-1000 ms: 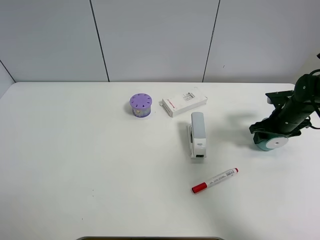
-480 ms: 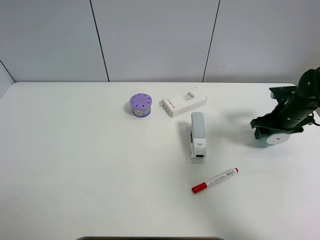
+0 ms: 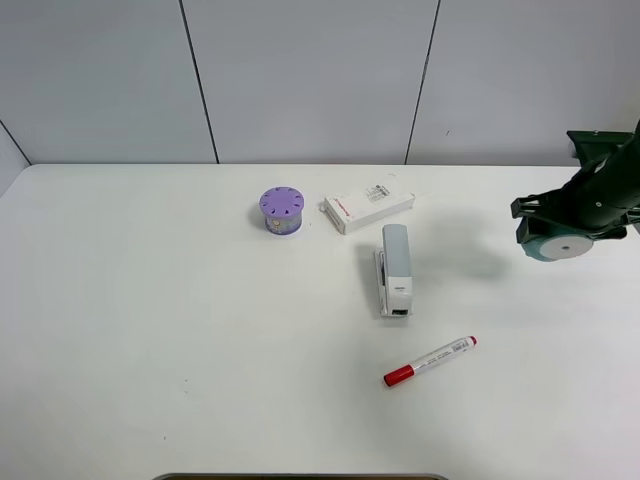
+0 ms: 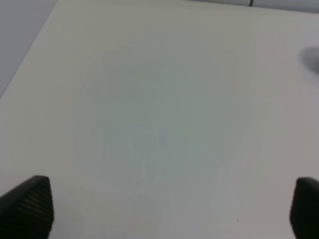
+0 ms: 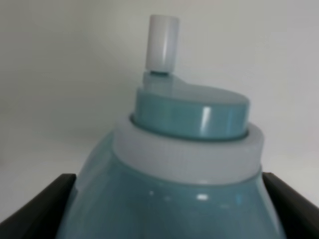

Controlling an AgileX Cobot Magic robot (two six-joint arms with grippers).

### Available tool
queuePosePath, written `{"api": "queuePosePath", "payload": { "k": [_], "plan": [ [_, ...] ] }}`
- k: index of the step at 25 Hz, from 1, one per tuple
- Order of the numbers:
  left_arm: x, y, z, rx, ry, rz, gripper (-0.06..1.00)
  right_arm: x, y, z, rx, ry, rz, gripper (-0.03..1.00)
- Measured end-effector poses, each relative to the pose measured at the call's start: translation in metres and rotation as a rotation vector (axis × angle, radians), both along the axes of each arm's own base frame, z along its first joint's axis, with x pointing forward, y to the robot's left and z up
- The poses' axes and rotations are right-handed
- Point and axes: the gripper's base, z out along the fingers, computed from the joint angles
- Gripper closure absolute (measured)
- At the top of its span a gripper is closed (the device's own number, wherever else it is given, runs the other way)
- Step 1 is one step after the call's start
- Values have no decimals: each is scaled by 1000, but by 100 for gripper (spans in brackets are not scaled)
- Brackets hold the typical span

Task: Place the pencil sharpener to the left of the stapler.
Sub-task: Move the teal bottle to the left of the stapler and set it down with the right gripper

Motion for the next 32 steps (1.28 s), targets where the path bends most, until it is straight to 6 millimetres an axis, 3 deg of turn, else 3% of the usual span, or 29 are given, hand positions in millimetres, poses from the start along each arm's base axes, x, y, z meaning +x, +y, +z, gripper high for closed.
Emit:
{"api": "queuePosePath", "payload": {
  "k": [4,13,18,24,32],
  "plan": [
    [0,0,0,0,0,0,-1,-4,14,11,28,1,6,29],
    [0,0,0,0,0,0,-1,5,96,49,102,-54,123,29],
    [0,0,0,0,0,0,-1,9,132,67,146,-90,159,29],
    [0,0,0,0,0,0,-1,14,176,69,169,-79,227,29],
    [0,0,0,0,0,0,-1,25,238,55,182,-30,312,29]
  ]
}}
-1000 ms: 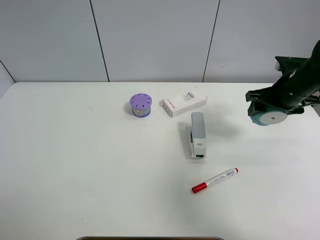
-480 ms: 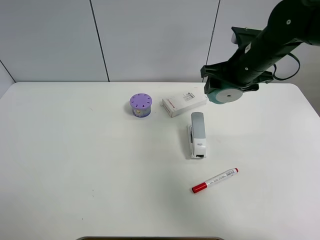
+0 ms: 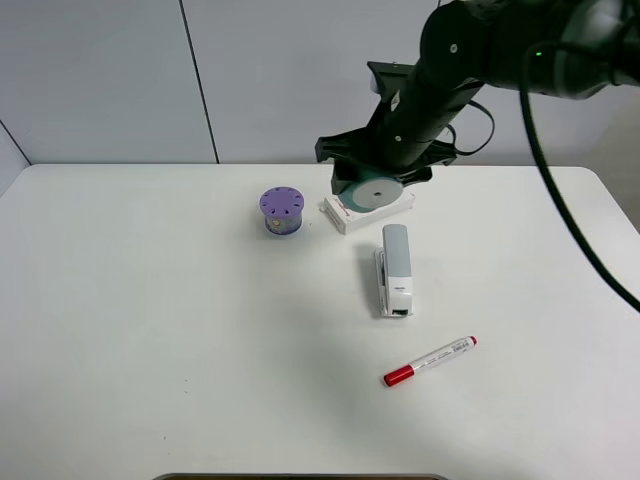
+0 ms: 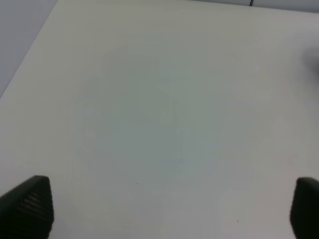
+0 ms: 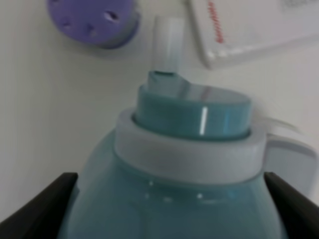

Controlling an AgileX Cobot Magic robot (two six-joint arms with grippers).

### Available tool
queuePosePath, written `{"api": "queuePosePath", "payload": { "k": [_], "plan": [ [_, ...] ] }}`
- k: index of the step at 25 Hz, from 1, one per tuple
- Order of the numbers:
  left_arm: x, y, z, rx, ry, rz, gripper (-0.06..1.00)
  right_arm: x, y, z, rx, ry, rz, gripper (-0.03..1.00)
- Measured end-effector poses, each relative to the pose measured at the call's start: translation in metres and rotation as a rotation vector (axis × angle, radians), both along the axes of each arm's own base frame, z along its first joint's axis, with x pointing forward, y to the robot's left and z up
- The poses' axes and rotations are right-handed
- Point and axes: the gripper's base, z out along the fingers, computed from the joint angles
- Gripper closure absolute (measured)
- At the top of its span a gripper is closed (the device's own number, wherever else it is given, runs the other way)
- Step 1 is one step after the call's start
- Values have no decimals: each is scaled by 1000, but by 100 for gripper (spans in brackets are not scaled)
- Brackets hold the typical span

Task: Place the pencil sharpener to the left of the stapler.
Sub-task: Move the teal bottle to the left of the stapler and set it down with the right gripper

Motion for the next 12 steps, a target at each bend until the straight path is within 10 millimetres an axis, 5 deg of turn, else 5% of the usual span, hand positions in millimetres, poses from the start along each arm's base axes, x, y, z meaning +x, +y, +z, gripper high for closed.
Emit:
{"api": "queuePosePath", "payload": {
  "k": [6,12],
  "plan": [
    [0,0,0,0,0,0,-1,-1,44,-23,-1,53,33,29],
    [0,0,0,0,0,0,-1,-9,65,-56,-41,132,11,29]
  ]
}}
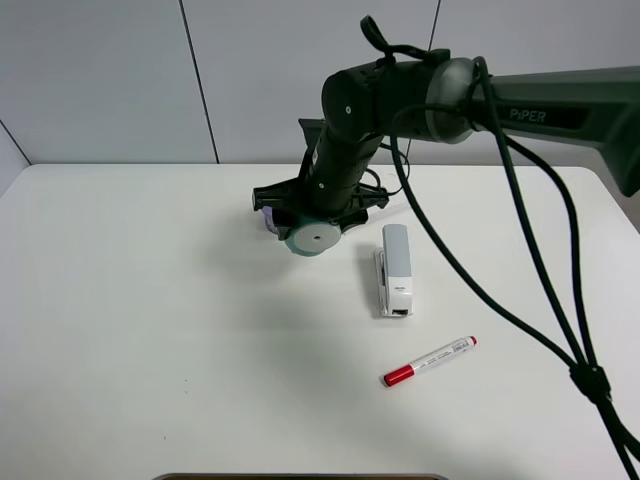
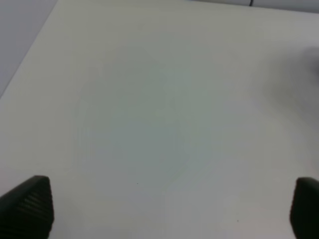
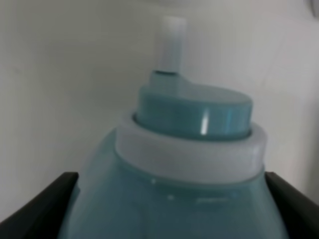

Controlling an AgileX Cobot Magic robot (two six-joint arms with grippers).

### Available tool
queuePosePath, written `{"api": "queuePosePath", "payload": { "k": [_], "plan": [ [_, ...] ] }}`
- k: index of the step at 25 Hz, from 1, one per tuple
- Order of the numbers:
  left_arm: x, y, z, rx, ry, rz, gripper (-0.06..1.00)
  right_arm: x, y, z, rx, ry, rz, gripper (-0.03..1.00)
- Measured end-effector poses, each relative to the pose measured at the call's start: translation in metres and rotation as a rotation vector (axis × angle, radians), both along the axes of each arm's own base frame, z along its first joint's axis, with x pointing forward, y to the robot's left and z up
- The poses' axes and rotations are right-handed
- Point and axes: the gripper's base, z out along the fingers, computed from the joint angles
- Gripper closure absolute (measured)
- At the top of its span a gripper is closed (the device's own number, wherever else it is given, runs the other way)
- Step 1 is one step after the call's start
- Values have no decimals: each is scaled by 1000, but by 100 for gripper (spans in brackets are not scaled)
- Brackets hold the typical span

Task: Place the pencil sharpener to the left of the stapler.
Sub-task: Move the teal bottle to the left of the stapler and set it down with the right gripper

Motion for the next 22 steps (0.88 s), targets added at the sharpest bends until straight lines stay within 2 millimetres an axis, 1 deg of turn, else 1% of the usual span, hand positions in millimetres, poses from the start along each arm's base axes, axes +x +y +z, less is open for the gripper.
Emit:
{"api": "queuePosePath", "payload": {
  "k": [6,13,20,22],
  "plan": [
    [0,0,0,0,0,0,-1,-3,9,-21,-27,39,-4,29],
    [0,0,0,0,0,0,-1,-1,11,-42,-53,70,-5,29],
    [0,0,0,0,0,0,-1,1,14,-70,-64,116,-18,29],
    [0,0,0,0,0,0,-1,1,15,-76,-67,122,-19,29]
  ]
}}
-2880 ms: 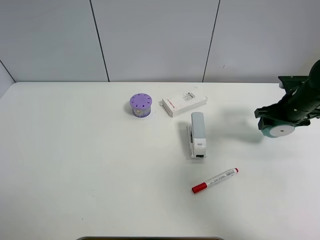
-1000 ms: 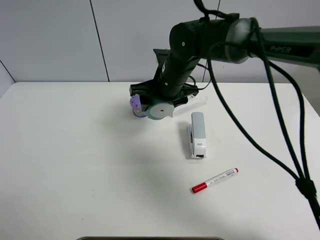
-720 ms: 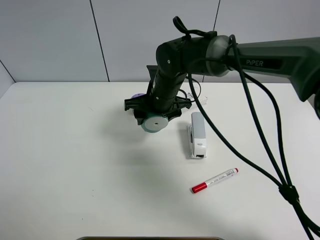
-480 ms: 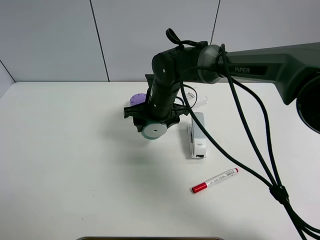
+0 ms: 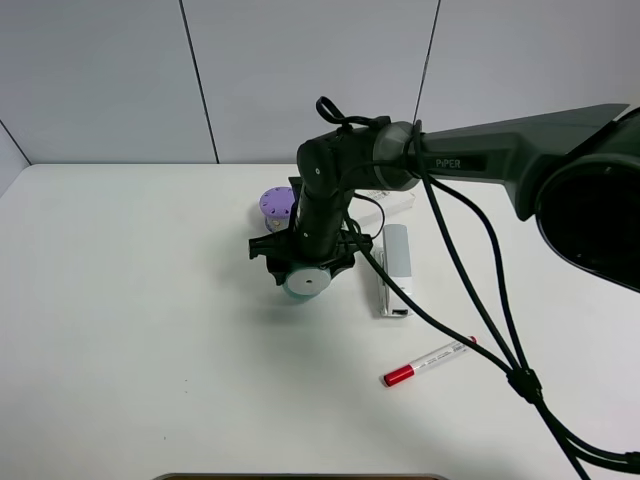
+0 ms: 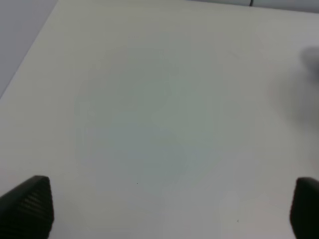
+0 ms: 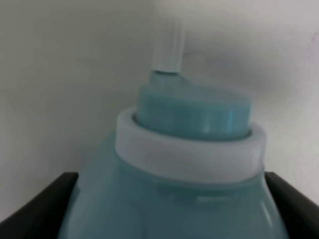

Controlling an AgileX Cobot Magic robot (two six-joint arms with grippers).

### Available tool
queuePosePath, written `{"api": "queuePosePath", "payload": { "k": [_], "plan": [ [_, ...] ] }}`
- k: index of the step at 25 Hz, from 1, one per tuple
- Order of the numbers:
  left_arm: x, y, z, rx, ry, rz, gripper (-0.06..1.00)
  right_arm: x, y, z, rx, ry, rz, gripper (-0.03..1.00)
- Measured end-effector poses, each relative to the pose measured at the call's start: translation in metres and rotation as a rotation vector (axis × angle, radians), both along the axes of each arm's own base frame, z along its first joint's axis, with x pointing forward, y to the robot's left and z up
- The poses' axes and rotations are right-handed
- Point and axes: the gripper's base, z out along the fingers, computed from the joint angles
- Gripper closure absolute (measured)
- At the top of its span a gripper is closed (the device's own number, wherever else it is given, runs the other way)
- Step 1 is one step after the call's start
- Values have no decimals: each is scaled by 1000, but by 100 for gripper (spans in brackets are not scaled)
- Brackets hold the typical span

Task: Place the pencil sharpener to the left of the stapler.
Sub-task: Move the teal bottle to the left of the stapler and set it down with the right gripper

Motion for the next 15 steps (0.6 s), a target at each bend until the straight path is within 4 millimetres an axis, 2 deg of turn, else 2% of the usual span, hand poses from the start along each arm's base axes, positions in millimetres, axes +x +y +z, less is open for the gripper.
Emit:
{"api": "queuePosePath", "payload": {
  "k": [4,15],
  "plan": [
    [0,0,0,0,0,0,-1,1,1,-12,-2,11,-6,29],
    [0,0,0,0,0,0,-1,1,2,-14,2,18,-11,29]
  ]
}}
